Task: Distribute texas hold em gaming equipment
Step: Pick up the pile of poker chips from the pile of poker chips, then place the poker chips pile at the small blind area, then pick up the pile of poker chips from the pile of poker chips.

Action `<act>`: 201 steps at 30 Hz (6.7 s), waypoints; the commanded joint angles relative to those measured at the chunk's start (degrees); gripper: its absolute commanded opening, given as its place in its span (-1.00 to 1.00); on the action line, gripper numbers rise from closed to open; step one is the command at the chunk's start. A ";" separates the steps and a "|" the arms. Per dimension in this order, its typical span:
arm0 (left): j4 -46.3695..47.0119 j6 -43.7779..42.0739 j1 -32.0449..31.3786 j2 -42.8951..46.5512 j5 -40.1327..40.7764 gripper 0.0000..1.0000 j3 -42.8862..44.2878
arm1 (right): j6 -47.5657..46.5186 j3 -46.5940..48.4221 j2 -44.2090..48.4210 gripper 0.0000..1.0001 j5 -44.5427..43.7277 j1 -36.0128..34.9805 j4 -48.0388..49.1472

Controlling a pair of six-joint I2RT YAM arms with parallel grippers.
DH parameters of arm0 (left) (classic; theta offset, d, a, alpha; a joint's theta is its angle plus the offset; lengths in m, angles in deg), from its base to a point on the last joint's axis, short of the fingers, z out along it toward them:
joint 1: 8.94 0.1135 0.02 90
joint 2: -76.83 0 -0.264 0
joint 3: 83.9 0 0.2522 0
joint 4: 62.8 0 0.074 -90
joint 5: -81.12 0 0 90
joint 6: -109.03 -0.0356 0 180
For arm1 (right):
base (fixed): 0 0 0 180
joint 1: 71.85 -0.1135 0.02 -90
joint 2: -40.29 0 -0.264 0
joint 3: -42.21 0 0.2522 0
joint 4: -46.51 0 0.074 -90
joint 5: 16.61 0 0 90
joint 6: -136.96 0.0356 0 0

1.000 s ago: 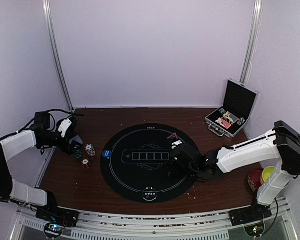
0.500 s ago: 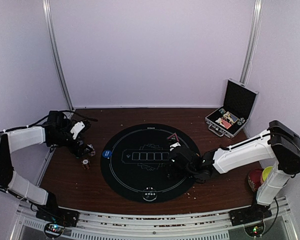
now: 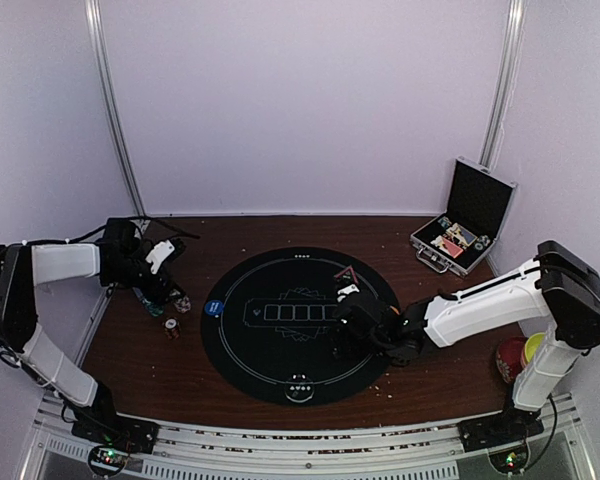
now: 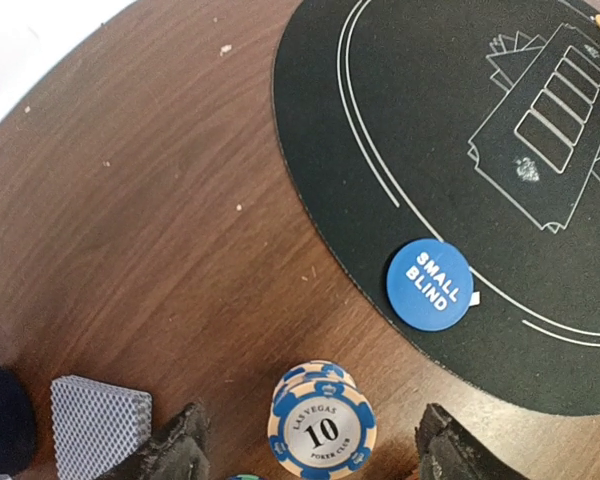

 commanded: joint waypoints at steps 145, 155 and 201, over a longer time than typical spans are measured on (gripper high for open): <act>3.74 6.48 -18.04 -22.61 16.24 -0.33 16.74 | -1.43 3.19 -3.85 0.94 -3.67 -1.81 -2.01; 4.00 6.66 -18.07 -23.11 16.23 -0.25 17.05 | -1.54 3.30 -4.26 0.95 -3.62 -1.91 -2.01; -5.08 -0.08 -0.83 12.80 1.61 0.96 -1.26 | -1.87 3.54 -3.48 1.00 -4.64 -3.33 -2.75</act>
